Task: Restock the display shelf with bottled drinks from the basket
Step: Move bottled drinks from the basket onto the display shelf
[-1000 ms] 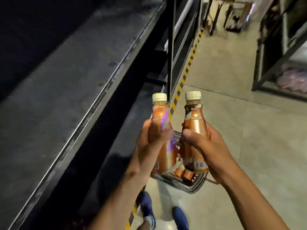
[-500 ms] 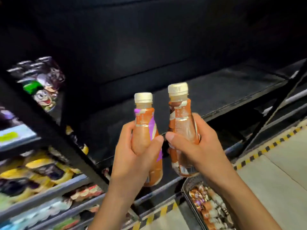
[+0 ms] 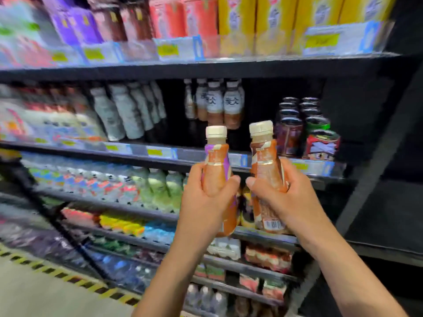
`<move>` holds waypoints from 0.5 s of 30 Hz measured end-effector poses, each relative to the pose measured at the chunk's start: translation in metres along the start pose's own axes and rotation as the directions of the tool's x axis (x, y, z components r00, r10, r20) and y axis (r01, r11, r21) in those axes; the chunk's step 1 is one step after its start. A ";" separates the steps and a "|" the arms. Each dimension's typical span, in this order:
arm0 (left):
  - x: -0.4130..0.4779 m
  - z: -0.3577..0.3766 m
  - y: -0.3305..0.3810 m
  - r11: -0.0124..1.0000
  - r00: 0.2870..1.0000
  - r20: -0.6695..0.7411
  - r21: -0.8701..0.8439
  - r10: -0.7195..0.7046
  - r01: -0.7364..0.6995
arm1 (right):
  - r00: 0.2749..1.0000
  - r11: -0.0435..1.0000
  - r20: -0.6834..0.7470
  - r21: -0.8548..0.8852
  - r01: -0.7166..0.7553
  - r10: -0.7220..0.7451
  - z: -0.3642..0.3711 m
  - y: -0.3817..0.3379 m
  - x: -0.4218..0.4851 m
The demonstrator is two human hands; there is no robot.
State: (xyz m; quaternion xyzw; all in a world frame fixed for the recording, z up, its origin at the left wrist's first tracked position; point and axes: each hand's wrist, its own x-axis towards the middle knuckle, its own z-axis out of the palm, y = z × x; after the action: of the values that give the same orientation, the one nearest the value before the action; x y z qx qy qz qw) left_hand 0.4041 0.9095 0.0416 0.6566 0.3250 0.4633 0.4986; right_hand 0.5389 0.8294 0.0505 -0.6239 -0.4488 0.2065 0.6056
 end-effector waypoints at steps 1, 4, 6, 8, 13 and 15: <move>0.010 -0.024 -0.004 1.000 1.000 -0.016 0.010 0.008 -0.008 | 1.000 1.000 0.009 -0.002 0.007 -0.007 0.027 -0.003 0.008; 0.040 -0.077 -0.012 0.999 0.999 -0.033 0.044 0.007 -0.005 | 0.999 0.999 -0.032 -0.016 0.028 -0.028 0.088 -0.010 0.029; 0.061 -0.102 -0.017 0.998 1.000 -0.026 0.059 -0.010 0.011 | 0.998 1.000 -0.062 -0.008 0.018 -0.018 0.119 -0.015 0.042; 0.084 -0.119 -0.019 0.998 1.000 -0.009 0.048 -0.026 0.026 | 0.996 1.000 -0.087 -0.020 0.006 -0.007 0.144 -0.020 0.056; 0.146 -0.141 -0.024 0.998 0.994 0.084 -0.014 -0.066 0.068 | 0.988 0.999 -0.154 -0.034 -0.009 0.004 0.182 -0.028 0.104; 0.170 -0.142 -0.029 0.996 0.991 0.103 -0.025 -0.084 0.087 | 0.984 0.999 -0.176 -0.036 -0.039 0.031 0.190 -0.026 0.127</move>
State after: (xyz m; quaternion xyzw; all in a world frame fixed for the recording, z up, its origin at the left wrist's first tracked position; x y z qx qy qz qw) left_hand 0.3335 1.1192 0.0730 0.6574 0.3200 0.4123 0.5435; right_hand 0.4437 1.0371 0.0773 -0.6594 -0.3866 0.1523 0.6265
